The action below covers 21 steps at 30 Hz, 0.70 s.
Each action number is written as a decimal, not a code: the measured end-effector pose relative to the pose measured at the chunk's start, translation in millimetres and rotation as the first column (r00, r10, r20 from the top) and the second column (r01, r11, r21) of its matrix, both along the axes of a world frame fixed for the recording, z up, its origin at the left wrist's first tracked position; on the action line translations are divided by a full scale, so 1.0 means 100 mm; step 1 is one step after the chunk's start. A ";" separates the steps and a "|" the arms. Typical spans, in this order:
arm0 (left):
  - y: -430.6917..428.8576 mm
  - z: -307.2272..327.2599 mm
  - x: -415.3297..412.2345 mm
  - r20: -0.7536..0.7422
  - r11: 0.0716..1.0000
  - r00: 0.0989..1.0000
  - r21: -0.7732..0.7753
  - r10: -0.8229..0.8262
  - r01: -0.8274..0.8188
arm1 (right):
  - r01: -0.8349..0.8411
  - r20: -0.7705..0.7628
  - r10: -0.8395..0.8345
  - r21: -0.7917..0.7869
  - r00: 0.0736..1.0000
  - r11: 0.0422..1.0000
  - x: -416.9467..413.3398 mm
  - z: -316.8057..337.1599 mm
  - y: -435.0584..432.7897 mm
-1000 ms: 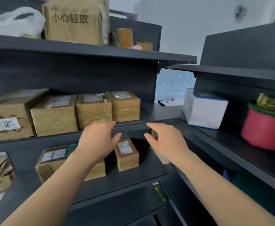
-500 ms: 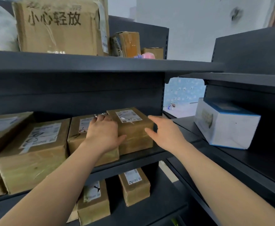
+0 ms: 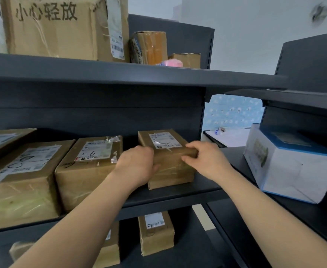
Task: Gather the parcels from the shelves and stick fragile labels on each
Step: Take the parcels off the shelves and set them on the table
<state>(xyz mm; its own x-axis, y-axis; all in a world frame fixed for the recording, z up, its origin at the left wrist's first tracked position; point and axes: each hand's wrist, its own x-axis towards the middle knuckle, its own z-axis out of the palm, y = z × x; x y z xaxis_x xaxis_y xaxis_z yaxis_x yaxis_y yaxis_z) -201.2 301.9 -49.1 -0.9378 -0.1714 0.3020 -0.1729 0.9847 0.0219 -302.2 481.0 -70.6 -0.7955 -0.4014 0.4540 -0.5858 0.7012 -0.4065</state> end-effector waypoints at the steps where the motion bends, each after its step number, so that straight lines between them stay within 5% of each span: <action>1: 0.05 -0.01 -0.02 -0.002 0.999 1.000 0.039 -0.008 0.008 | -0.011 -0.015 0.011 0.004 1.000 1.000 -0.02 0.01 0.05; 8: 0.29 -0.31 -0.08 -0.153 0.922 0.982 0.352 -0.110 0.158 | -0.114 0.139 0.126 -0.089 0.982 0.989 -0.07 -0.11 0.30; 21: 0.54 -0.50 0.35 -0.451 0.758 0.862 0.472 -0.231 0.450 | 0.072 -0.128 -0.102 -0.221 0.986 0.973 0.97 -0.12 0.82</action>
